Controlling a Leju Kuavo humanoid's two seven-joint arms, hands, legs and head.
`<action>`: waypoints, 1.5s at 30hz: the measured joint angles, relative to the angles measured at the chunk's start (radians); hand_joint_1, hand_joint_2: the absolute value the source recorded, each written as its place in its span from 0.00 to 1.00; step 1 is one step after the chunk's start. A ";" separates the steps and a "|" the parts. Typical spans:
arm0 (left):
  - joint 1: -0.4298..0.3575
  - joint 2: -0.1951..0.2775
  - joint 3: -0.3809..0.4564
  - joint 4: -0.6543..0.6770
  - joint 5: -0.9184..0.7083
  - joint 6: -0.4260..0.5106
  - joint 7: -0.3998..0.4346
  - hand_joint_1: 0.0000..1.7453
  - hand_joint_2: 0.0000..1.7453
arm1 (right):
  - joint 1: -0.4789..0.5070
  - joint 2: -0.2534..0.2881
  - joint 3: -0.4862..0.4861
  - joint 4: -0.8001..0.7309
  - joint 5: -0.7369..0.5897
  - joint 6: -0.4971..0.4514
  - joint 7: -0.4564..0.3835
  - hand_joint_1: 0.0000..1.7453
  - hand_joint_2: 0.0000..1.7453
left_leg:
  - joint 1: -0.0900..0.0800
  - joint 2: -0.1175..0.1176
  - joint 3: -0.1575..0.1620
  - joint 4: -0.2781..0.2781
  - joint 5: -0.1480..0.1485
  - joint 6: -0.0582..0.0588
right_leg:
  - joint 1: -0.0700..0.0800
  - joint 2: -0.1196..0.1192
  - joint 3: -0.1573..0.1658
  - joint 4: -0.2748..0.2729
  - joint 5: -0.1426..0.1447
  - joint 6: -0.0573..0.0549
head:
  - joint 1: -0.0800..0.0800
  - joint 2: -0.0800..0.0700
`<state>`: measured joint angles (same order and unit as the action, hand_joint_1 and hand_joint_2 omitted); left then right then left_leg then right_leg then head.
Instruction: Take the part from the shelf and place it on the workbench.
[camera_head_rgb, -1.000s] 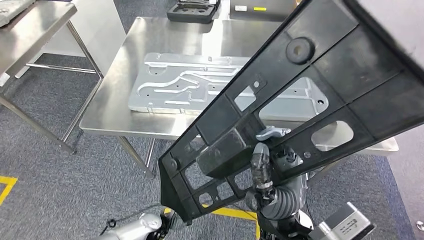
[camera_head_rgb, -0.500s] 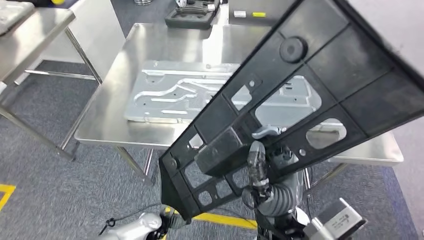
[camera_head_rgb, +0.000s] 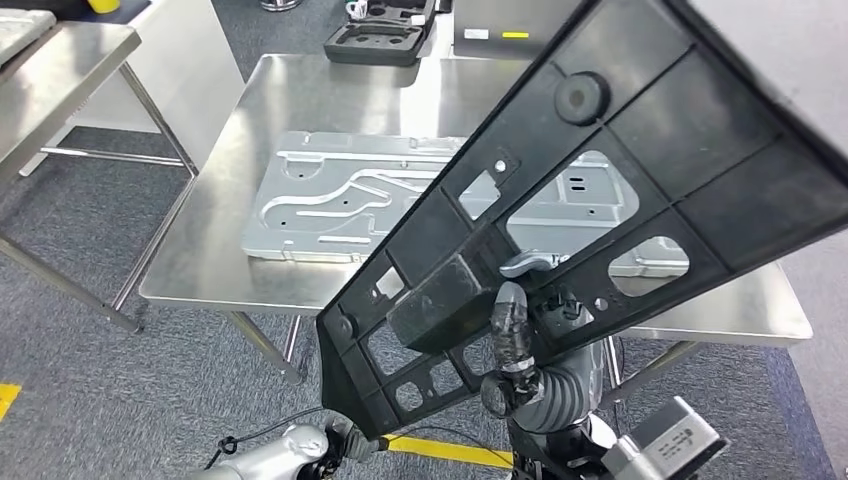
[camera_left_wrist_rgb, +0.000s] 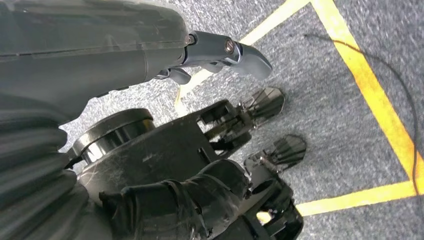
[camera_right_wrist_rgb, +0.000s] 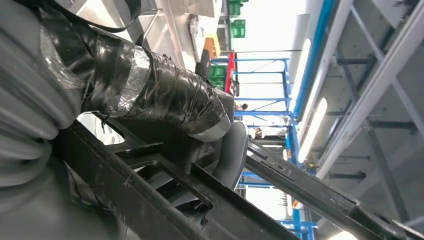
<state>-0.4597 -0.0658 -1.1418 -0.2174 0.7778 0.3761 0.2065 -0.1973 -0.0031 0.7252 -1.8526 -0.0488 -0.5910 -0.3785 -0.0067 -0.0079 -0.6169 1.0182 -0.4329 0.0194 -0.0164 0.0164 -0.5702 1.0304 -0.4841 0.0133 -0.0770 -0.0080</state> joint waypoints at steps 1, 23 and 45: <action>0.000 -0.001 0.000 0.000 0.002 0.003 -0.003 0.00 1.00 | -0.001 -0.001 0.000 -0.001 0.008 0.002 0.003 1.00 1.00 | 0.003 0.000 0.009 -0.009 0.001 0.005 | 0.001 -0.002 0.000 0.008 -0.006 0.004 | 0.000 0.000; -0.041 -0.044 -0.021 0.000 -0.108 -0.036 -0.007 0.00 1.00 | -0.554 0.002 0.203 0.327 0.814 0.400 0.434 1.00 1.00 | 0.007 0.002 -0.129 0.277 -0.124 -0.030 | 0.001 -0.009 -0.078 0.021 0.056 -0.030 | -0.003 0.000; -0.058 -0.089 -0.123 0.000 -0.126 0.113 0.000 0.00 1.00 | -0.745 -0.004 0.445 1.047 1.110 0.584 0.527 1.00 1.00 | -0.001 -0.002 -0.001 0.017 -0.022 0.004 | 0.013 -0.010 -0.107 0.017 0.085 -0.008 | 0.005 0.000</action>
<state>-0.5180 -0.1552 -1.2649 -0.2171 0.6522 0.4893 0.2066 -0.9422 -0.0075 1.1697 -0.8058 1.0610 -0.0071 0.1489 -0.0075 -0.0101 -0.6180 1.0350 -0.4546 0.0238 -0.0032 0.0066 -0.6774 1.0473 -0.3987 0.0058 -0.0724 -0.0080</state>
